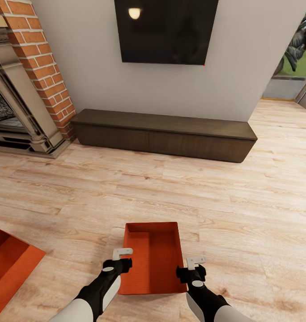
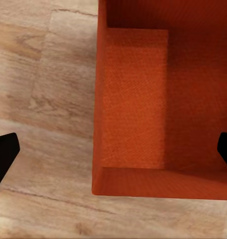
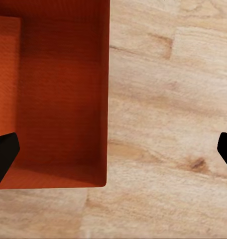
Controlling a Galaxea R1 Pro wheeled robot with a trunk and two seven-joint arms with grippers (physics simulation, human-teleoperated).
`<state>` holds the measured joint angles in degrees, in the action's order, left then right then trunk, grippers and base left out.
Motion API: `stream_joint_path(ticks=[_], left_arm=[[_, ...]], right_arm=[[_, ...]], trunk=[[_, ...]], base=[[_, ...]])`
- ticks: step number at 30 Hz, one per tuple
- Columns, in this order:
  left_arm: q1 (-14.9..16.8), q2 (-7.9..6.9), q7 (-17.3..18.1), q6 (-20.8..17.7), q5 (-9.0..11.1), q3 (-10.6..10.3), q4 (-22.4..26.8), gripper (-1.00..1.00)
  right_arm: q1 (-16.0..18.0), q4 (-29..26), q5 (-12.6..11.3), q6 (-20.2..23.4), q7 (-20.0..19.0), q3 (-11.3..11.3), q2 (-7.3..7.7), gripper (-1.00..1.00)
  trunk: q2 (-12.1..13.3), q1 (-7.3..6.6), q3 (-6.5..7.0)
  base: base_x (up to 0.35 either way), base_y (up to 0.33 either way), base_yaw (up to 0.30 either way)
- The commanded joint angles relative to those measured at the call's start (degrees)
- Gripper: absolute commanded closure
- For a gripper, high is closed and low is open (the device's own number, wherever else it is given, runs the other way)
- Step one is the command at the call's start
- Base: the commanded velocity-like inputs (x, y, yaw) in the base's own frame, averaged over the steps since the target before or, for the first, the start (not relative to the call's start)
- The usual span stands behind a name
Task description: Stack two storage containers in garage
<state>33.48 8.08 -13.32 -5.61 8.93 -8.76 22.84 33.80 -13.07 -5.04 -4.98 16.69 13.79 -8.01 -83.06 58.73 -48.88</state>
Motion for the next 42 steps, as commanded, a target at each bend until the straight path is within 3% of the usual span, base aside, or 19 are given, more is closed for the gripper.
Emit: stream_joint_path(ticks=[1, 17, 22, 29, 36, 42], left_arm=[[0.0, -0.07, -0.6, -0.3, 0.6, -0.5, 0.3, -1.0], [0.0, -1.68, -0.9, 0.1, 0.9, -0.1, -0.3, -1.0], [0.0, -1.8, -5.4, 0.6, 0.8, 0.0, 0.6, -1.0], [0.0, -1.72, -6.5, -0.1, 0.9, -0.1, -0.6, -1.0], [0.0, -1.71, -6.0, -5.9, 0.9, 0.0, -1.8, -1.0], [0.0, -1.69, -5.9, -7.0, 1.1, 0.0, -2.5, -1.0]], right_arm=[[0.0, 0.1, -0.7, -0.2, 0.3, 0.4, -0.02, -1.0], [0.0, 0.1, -0.2, -0.4, 0.3, 0.4, -0.2, -1.0], [0.0, 0.1, -0.6, -0.7, 0.3, 0.4, -0.01, -1.0], [0.0, 0.1, -0.5, -1.1, 0.4, 0.4, -0.21, -1.0], [0.0, 0.1, -0.9, -0.3, 0.5, 0.3, -0.27, -1.0], [0.3, 0.0, -0.9, 0.2, 0.3, 0.2, 0.43, -1.0]], trunk=[[0.0, 0.0, -0.04], [0.0, 0.0, -0.04], [0.0, 0.0, -0.04], [0.0, 0.0, -0.04], [0.0, 0.0, -0.04], [0.0, 0.0, -0.04]], base=[[0.0, 0.0, 0.0], [0.0, 0.0, 0.0], [0.0, 0.0, 0.0], [0.0, 0.0, 0.0], [0.0, 0.0, 0.0], [0.0, 0.0, 0.0]])
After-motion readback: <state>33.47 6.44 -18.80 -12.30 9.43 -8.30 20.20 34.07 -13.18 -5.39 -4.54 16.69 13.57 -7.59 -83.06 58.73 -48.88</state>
